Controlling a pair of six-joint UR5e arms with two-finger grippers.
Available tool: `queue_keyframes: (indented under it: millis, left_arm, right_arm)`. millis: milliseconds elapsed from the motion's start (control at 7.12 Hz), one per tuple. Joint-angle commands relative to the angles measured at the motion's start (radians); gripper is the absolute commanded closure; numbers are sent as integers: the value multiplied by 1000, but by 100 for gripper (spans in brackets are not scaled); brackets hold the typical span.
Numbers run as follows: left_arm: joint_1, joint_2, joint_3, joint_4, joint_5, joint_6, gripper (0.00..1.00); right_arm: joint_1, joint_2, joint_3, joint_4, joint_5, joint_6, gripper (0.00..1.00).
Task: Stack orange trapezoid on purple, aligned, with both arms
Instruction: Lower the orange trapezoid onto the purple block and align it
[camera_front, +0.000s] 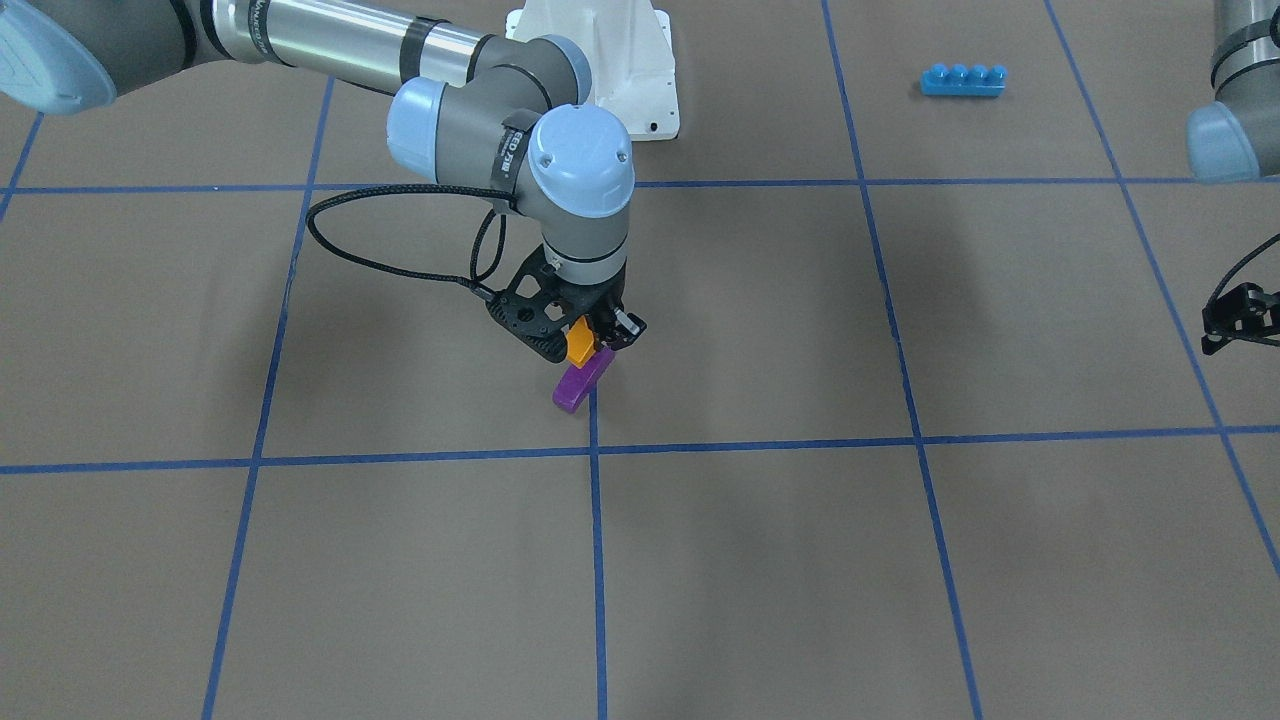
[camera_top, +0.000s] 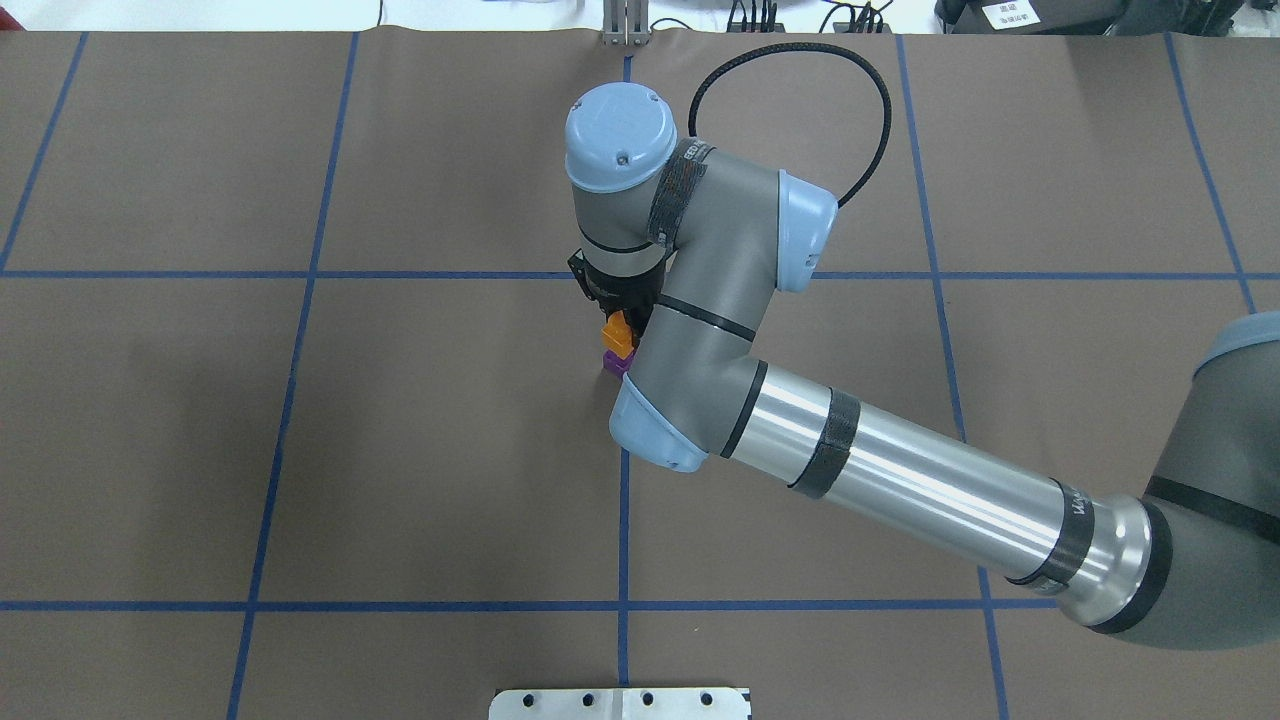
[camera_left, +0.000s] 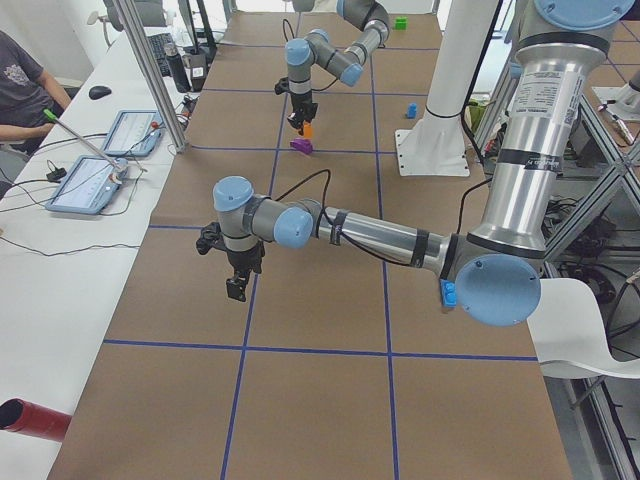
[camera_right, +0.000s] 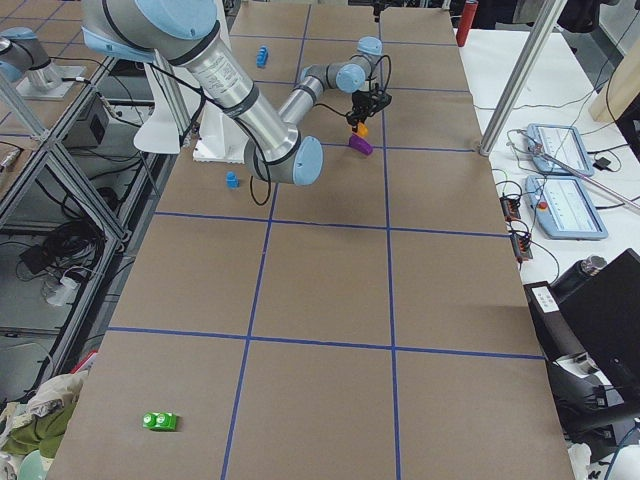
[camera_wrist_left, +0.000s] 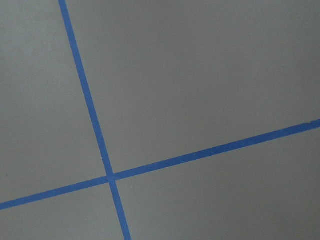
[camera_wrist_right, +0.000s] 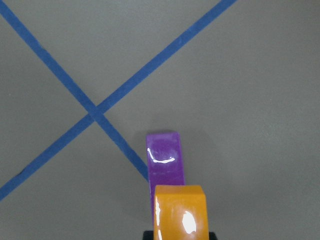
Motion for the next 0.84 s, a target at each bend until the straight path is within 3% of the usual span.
queue_keyframes:
  millis: [0,281,702]
  left_arm:
    - [0,-1,0,0,0,1,0]
    - [-1,-1,0,0,0,1,0]
    - [-1,-1,0,0,0,3,0]
  right_arm:
    - [-4,2,-8,2,0,0,100]
    - [-8,2,-50,79,0,6,100]
    - [-5,-1,-54,89,0,10,100]
